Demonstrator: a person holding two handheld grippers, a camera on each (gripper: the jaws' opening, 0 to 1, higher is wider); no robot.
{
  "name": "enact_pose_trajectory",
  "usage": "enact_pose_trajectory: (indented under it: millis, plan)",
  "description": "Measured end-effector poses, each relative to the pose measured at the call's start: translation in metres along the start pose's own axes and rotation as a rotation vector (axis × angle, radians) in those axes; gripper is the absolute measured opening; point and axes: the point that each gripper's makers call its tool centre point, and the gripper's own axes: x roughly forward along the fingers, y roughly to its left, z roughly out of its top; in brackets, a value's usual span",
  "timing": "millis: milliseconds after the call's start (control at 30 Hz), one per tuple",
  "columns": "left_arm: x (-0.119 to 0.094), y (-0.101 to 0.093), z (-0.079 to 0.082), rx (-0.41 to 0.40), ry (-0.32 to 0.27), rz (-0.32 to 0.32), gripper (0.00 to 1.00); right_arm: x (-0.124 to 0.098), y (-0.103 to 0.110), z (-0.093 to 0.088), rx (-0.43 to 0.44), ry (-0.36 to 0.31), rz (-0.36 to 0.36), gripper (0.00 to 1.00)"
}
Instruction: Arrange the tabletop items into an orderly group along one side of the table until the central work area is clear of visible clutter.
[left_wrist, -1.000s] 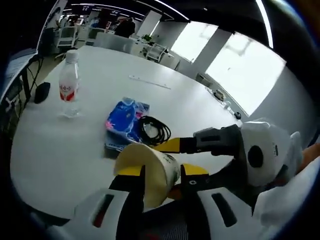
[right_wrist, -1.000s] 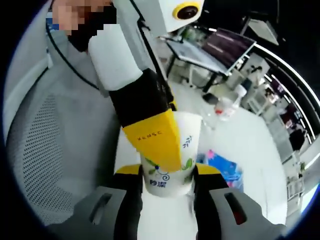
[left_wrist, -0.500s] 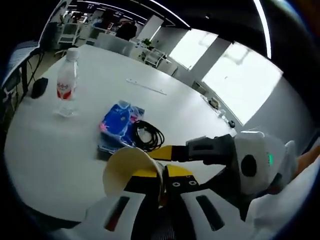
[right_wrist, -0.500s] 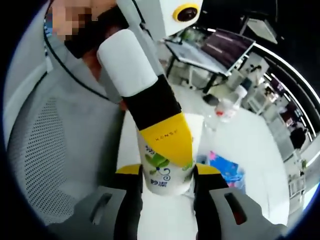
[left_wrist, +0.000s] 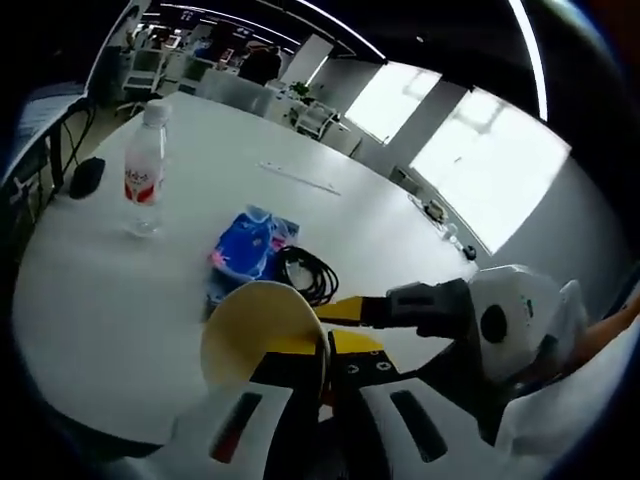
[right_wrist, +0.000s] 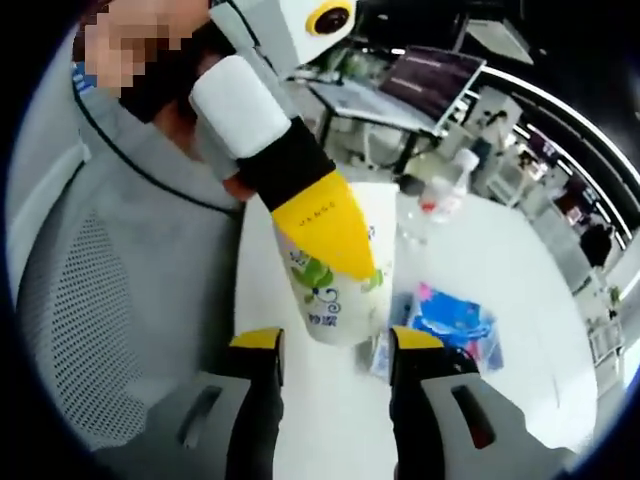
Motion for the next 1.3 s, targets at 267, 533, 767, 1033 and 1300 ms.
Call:
enact_pose_trajectory:
  millis: [267,533,767,1033,1300]
  plan:
    - [0.000,0.007,-0.005,0.017,0.023,0.028,0.00,-0.010,-0.003,-0.019,0.154,0.002,-0.024,0.43]
    - [-0.001,0.014,-0.005,0.070,0.049,0.057,0.00,-0.022,-0.005,-0.040,0.277,0.007,-0.049,0.45]
    - [0.000,0.021,0.002,0.126,0.063,0.072,0.00,-0.038,-0.018,-0.062,0.398,0.004,-0.108,0.45]
    - [0.003,0.033,0.007,0.167,0.082,0.103,0.00,-0.062,-0.038,-0.097,0.515,0.016,-0.189,0.45]
    - [0.015,0.035,0.011,0.247,0.123,0.104,0.00,-0.083,-0.052,-0.124,0.645,0.008,-0.270,0.44]
